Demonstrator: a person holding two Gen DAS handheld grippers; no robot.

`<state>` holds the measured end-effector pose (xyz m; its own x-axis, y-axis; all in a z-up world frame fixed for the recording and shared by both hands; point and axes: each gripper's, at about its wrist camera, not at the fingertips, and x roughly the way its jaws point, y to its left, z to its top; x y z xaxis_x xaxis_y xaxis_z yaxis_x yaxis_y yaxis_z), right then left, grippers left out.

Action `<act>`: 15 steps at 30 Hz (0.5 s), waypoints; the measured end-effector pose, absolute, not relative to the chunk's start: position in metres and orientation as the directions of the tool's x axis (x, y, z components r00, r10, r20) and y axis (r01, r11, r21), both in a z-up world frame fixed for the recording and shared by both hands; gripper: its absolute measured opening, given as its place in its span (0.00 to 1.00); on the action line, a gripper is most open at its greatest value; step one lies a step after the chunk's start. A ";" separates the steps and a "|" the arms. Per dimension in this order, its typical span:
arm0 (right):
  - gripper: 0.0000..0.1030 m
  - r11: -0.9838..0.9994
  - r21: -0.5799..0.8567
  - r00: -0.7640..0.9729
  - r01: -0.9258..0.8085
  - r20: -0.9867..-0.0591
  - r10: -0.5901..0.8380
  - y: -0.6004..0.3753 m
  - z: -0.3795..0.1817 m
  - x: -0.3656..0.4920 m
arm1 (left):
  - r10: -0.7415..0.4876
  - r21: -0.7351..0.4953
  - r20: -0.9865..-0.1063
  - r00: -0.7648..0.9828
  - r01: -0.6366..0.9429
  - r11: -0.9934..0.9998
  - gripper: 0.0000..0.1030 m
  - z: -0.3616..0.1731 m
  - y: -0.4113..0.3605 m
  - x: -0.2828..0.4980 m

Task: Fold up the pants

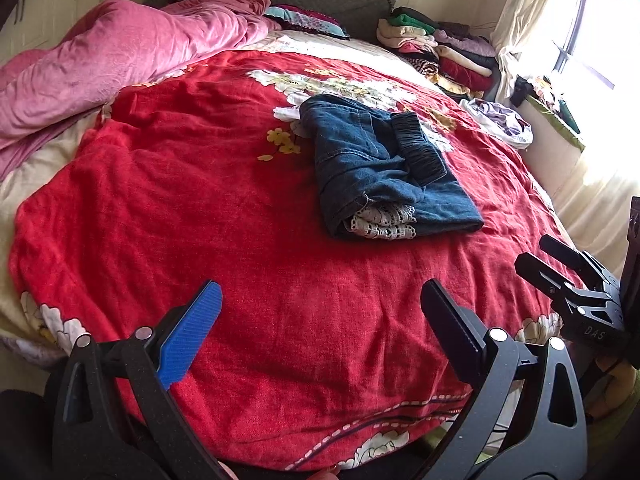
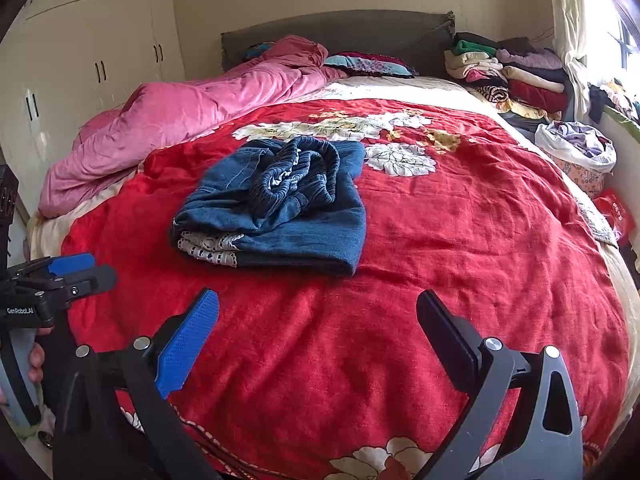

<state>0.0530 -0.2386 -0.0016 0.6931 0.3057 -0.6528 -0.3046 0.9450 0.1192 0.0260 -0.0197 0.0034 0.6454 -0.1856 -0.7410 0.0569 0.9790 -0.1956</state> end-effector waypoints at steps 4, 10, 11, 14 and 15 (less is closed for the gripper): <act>0.96 0.944 0.123 0.695 -0.306 -0.649 0.310 -0.238 0.000 0.054 | -0.182 -0.194 -0.742 0.645 0.053 0.980 0.91 0.004 -0.020 0.025; 0.96 0.944 0.110 0.695 -0.312 -0.651 0.306 -0.237 0.004 0.055 | -0.182 -0.193 -0.740 0.647 0.055 0.980 0.91 0.005 -0.020 0.025; 0.96 0.944 0.110 0.695 -0.312 -0.651 0.305 -0.237 0.004 0.055 | -0.183 -0.194 -0.741 0.646 0.056 0.980 0.91 0.004 -0.021 0.025; 0.96 0.944 0.110 0.696 -0.310 -0.650 0.304 -0.238 0.005 0.054 | -0.181 -0.193 -0.743 0.645 0.053 0.980 0.91 0.004 -0.021 0.025; 0.96 0.944 0.109 0.696 -0.311 -0.650 0.305 -0.237 0.005 0.054 | -0.181 -0.193 -0.743 0.645 0.053 0.980 0.91 0.005 -0.021 0.025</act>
<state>0.0543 -0.2374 0.0051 0.6959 0.3046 -0.6503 -0.3109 0.9441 0.1094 0.0247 -0.0206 0.0046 0.6446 -0.1810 -0.7427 0.0530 0.9798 -0.1928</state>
